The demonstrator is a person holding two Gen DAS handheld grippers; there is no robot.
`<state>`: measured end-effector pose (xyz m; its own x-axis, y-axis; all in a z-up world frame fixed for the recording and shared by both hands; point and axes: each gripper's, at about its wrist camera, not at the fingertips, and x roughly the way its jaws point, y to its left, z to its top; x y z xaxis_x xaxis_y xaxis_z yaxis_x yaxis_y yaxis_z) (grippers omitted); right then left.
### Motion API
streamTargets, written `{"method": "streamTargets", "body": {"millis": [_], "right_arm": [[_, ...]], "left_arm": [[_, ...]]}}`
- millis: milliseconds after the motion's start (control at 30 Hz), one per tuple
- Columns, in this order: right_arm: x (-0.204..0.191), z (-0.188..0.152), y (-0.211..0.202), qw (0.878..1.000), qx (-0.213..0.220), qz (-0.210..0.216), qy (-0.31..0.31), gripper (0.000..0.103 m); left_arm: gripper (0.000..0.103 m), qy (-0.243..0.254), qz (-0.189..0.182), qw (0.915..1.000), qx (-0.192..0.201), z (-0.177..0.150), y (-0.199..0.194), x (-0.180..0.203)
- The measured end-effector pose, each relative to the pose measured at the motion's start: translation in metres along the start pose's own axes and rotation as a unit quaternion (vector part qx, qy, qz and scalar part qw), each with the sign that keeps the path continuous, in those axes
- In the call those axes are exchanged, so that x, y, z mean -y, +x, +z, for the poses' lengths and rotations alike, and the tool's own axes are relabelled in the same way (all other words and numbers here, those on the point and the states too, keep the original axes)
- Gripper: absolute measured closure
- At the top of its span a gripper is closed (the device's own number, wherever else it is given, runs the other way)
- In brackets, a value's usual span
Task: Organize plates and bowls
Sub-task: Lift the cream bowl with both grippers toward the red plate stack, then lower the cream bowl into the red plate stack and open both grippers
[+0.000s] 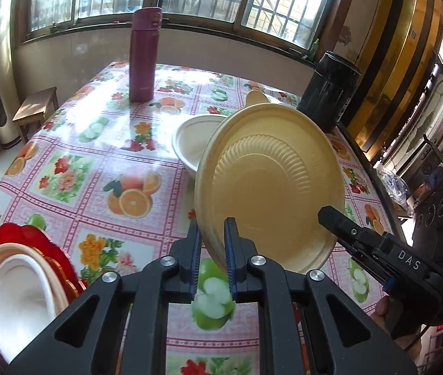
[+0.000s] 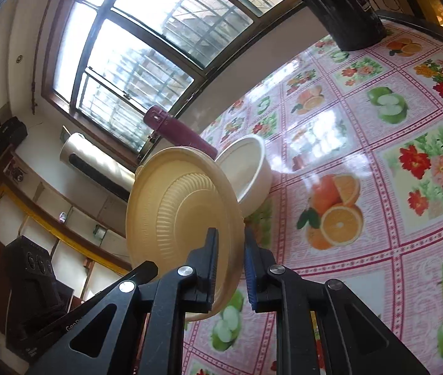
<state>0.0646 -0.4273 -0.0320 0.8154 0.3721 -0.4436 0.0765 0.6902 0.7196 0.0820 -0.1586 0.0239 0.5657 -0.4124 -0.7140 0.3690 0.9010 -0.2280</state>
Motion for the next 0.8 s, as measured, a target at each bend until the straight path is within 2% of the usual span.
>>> {"method": "streamTargets", "body": {"millis": [267,500,667,800], "right_arm": [[-0.077,-0.049,0.026,0.996,-0.056,0.051,-0.049,0.086],[-0.13,-0.089,0.055,0.987,-0.104,0.08,-0.087,0.085],[-0.159,-0.112,0.075,0.98,-0.134,0.092,-0.116,0.085],[-0.17,-0.129,0.092,0.975,-0.159,0.088,-0.127,0.084]], "left_arm": [[0.091,-0.033,0.042,0.9979,0.036,-0.034,-0.059,-0.071],[0.091,-0.051,0.09,0.9929,0.059,-0.052,-0.097,-0.114],[0.09,-0.06,0.121,0.9883,0.071,-0.063,-0.111,-0.137],[0.09,-0.064,0.135,0.9865,0.067,-0.072,-0.112,-0.149]]}}
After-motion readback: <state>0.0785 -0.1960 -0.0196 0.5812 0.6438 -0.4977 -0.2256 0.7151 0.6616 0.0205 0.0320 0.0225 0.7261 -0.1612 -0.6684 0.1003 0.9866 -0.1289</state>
